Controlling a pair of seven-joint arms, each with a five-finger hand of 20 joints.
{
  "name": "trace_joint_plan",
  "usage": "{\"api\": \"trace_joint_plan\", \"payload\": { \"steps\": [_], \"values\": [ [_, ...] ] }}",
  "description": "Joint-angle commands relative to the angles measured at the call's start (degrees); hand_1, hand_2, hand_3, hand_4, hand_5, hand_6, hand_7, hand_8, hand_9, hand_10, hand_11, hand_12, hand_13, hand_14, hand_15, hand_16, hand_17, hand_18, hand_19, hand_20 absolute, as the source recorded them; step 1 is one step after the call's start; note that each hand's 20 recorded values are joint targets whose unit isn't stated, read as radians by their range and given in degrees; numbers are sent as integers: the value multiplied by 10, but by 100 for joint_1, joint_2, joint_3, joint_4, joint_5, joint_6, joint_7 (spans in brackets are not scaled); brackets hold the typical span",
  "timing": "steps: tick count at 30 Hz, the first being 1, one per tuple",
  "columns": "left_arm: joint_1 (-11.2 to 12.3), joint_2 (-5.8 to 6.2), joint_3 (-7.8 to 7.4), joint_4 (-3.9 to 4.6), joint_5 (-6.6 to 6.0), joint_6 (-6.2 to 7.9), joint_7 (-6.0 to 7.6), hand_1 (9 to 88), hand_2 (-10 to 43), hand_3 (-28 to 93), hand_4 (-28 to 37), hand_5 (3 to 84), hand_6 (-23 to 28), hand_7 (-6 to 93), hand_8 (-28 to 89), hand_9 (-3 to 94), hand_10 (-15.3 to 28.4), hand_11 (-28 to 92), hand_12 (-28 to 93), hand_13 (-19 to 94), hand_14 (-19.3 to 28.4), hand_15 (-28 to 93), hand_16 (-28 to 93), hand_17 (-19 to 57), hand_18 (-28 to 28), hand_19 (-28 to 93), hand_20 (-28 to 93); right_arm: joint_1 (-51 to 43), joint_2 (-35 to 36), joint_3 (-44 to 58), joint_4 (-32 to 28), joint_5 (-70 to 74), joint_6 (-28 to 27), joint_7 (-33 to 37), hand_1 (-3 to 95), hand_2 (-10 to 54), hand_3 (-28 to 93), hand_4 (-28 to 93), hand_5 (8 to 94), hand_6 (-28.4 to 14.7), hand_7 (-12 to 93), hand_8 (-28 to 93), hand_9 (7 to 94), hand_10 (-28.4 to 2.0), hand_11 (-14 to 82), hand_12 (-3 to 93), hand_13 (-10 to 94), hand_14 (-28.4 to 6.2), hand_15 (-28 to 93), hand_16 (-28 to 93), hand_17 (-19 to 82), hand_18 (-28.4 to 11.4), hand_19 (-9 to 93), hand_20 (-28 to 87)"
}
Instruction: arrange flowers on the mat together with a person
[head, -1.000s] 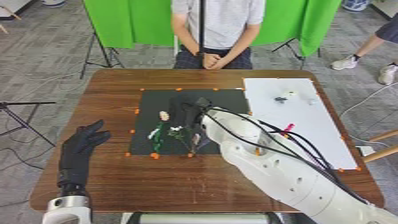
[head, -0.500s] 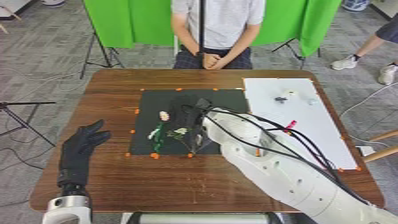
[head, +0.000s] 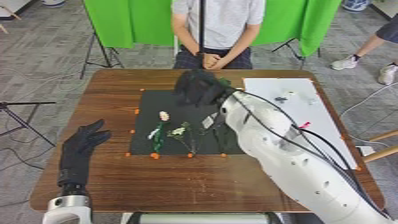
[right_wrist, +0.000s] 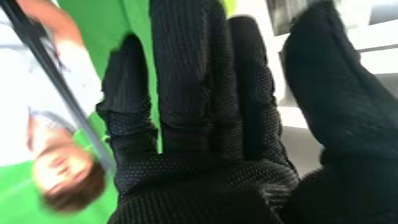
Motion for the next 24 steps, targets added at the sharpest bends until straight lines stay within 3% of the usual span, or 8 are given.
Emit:
{"api": "trace_joint_plan", "payload": {
  "steps": [1, 5, 8, 13, 22, 24],
  "values": [
    [92, -48, 15, 22, 9, -59, -45, 177, 112, 639, -283, 504, 36, 140, -66, 536, 160, 216, 127, 415, 190, 234, -20, 101, 127, 125, 184, -1592, 425, 2166, -1165, 2493, 1335, -653, 246, -72, 671, -165, 583, -16, 124, -91, 619, -163, 104, 173, 589, -159, 210, 230, 290, -188, 493, 353],
    [91, -57, 16, 14, 11, -63, -38, 177, 109, 642, -283, 505, 37, 139, -66, 536, 161, 216, 127, 415, 190, 234, -20, 101, 127, 124, 184, -2817, 291, 3370, -1382, 3953, 745, -1642, 162, -20, 676, -152, 504, -29, 85, -75, 474, -169, 57, 149, 413, -181, 117, 206, 217, -178, 261, 292],
    [73, -67, 32, 18, 24, -106, -44, 179, 108, 641, -283, 504, 37, 140, -65, 536, 161, 216, 128, 415, 189, 233, -20, 101, 127, 124, 185, -3753, 60, 4187, -1374, 4452, 222, -2395, 124, 13, 677, -158, 395, -20, 55, -67, 346, -156, 22, 121, 251, -163, 39, 163, 142, -155, 86, 239],
    [133, -59, 13, -12, 6, -92, -68, 181, 107, 640, -283, 505, 38, 139, -65, 537, 161, 216, 128, 415, 189, 233, -20, 101, 127, 124, 185, -4921, -146, 4515, -1478, 5845, 627, -2649, 77, 27, 711, -178, 314, -2, 45, -72, 288, -130, 3, 92, 191, -138, -4, 127, 99, -143, 41, 205],
    [123, -79, 35, -21, 41, -146, -80, 180, 105, 640, -283, 504, 37, 139, -65, 536, 160, 216, 128, 414, 189, 234, -20, 101, 127, 124, 184, -6277, -1350, 4865, -1827, 5947, 729, -2672, 17, 36, 744, -202, 276, 11, 61, -81, 279, -117, 3, 80, 178, -126, -14, 112, 87, -133, 34, 195],
    [132, -85, 34, -29, 44, -153, -80, 180, 105, 640, -283, 504, 38, 138, -65, 537, 160, 215, 128, 414, 190, 233, -20, 101, 127, 123, 184, -6422, -1572, 4850, -1845, 5932, 959, -2711, 14, 36, 747, -204, 276, 11, 63, -82, 281, -117, 4, 80, 183, -124, -11, 111, 90, -134, 34, 195]
  ]
}}
